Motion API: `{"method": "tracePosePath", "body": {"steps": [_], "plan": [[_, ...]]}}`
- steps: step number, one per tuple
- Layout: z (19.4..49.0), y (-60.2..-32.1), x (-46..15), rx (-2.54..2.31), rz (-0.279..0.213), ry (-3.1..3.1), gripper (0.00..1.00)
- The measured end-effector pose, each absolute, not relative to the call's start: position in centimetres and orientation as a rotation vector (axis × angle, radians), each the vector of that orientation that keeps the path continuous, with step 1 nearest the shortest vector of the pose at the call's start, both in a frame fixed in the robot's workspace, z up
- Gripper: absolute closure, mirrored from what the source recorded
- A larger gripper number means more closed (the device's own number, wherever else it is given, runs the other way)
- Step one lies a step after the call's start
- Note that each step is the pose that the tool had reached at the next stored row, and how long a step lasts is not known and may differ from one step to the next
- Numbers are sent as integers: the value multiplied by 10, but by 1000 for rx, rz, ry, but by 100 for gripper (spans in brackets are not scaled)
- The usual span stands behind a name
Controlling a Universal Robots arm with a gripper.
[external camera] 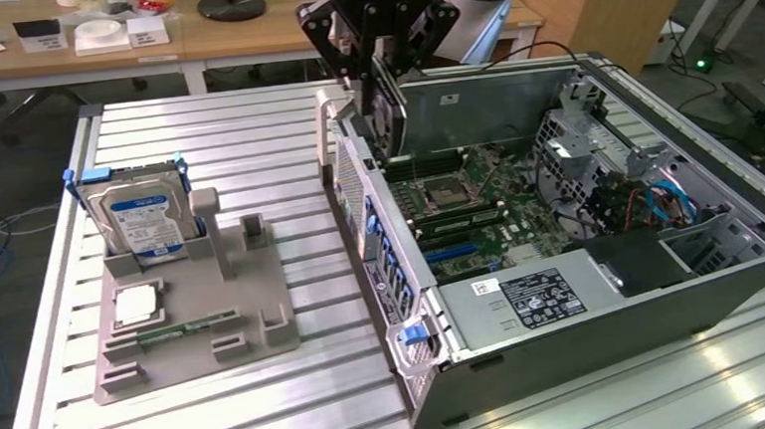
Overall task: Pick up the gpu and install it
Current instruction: 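Pick up the gpu and move the gpu toward the slot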
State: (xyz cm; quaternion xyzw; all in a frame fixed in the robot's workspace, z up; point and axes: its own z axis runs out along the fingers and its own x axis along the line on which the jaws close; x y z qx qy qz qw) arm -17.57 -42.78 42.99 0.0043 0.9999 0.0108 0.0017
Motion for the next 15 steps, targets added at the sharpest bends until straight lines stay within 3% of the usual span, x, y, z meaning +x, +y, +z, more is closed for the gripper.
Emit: {"method": "tracePosePath", "body": {"steps": [15], "plan": [[430,-428,-164,13,34,3138,72]]}}
